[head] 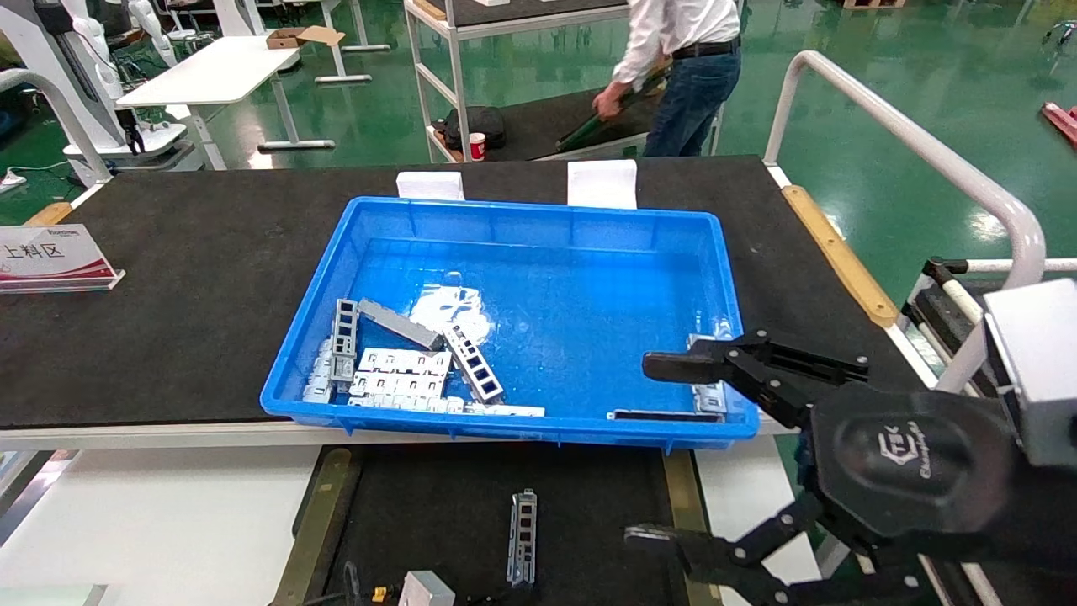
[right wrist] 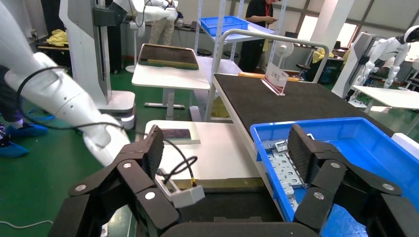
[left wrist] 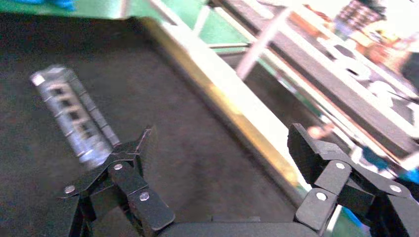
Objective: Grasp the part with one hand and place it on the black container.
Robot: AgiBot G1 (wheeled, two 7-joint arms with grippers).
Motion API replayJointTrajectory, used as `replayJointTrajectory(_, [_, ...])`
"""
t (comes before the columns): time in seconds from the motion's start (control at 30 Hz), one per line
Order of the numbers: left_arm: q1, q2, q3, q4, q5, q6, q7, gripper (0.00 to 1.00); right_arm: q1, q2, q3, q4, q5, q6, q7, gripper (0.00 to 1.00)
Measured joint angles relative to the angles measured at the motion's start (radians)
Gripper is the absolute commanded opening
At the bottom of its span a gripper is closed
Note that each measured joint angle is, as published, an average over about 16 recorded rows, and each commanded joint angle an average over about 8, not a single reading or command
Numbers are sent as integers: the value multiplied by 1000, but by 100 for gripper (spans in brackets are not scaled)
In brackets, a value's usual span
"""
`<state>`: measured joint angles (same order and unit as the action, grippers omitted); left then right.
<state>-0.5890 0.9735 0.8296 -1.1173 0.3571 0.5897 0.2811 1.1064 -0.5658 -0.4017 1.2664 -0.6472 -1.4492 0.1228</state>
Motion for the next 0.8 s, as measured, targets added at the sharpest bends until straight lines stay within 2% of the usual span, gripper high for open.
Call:
replayJointTrajectory(0.47, [-136,-190,82,-152,70,175,-144,100,0,0,0,0,0,0,0,100])
replayJointTrajectory(0.8, [-230,-260,85,-230,79,269,-217,100,0,0,0,0,0,0,0,100])
